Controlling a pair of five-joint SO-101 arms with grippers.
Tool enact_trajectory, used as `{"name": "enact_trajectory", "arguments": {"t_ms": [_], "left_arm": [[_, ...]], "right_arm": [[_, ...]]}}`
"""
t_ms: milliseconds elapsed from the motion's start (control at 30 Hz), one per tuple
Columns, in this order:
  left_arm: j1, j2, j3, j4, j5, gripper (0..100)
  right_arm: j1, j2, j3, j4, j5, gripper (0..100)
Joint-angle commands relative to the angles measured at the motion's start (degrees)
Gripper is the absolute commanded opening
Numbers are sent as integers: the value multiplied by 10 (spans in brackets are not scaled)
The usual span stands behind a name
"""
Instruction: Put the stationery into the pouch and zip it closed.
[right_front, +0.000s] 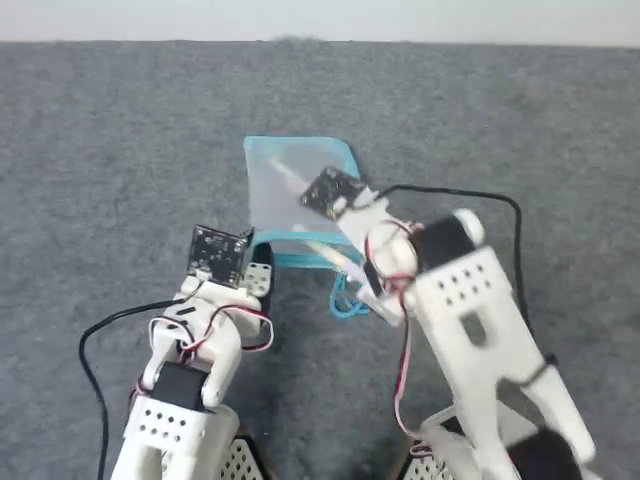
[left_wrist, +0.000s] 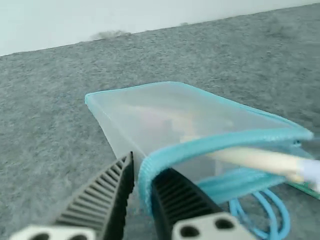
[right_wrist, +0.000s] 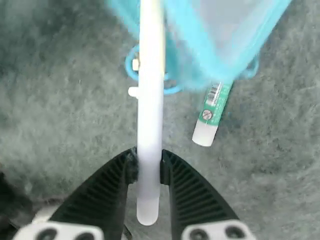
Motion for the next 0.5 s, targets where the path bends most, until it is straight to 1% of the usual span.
{"name": "enact_trajectory", "arguments": {"t_ms": [0, 267, 467], "left_arm": [[47, -7, -6, -4, -13, 10], [53, -7, -3, -4, -13, 10], [53, -7, -3, -5, -13, 10]], "right_arm": [[0, 62, -85, -7, -42, 6], [-2, 237, -260, -4, -161, 7], [-4, 329, -359, -5, -213, 9]]}}
